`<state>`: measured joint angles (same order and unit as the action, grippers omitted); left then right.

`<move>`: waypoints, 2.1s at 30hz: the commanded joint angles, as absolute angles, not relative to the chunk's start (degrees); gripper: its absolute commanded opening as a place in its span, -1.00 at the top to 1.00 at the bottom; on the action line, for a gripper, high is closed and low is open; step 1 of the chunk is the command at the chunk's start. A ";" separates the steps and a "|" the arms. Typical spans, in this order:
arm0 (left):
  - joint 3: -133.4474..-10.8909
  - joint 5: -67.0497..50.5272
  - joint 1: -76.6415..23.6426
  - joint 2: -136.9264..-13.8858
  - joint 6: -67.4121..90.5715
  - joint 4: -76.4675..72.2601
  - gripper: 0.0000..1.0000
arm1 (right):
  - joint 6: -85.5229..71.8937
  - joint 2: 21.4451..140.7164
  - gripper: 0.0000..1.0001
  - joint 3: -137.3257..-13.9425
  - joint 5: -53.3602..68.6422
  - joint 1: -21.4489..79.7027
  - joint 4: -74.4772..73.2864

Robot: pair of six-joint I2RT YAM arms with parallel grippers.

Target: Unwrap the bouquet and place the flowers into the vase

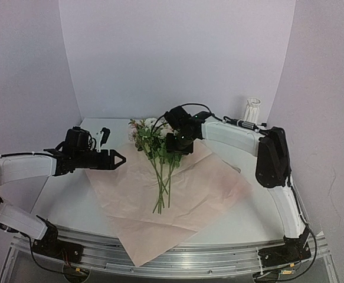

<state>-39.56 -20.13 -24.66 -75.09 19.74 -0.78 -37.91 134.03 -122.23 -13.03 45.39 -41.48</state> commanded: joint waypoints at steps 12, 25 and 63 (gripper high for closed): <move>-36.73 -18.73 -24.20 -75.13 25.78 -6.46 -0.38 | -33.21 139.17 0.15 -119.59 -9.11 48.43 -32.87; -38.29 -19.03 -24.18 -75.68 25.15 -5.66 -0.37 | -34.00 144.02 0.79 -122.43 -9.10 48.45 -32.86; -47.19 -40.13 -24.26 -85.75 13.28 -17.39 -0.23 | -10.31 109.39 1.00 -103.10 2.90 43.43 1.75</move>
<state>-45.39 -38.09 -24.43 -86.98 16.30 -14.06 -22.76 121.10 -100.16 1.66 47.78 -8.21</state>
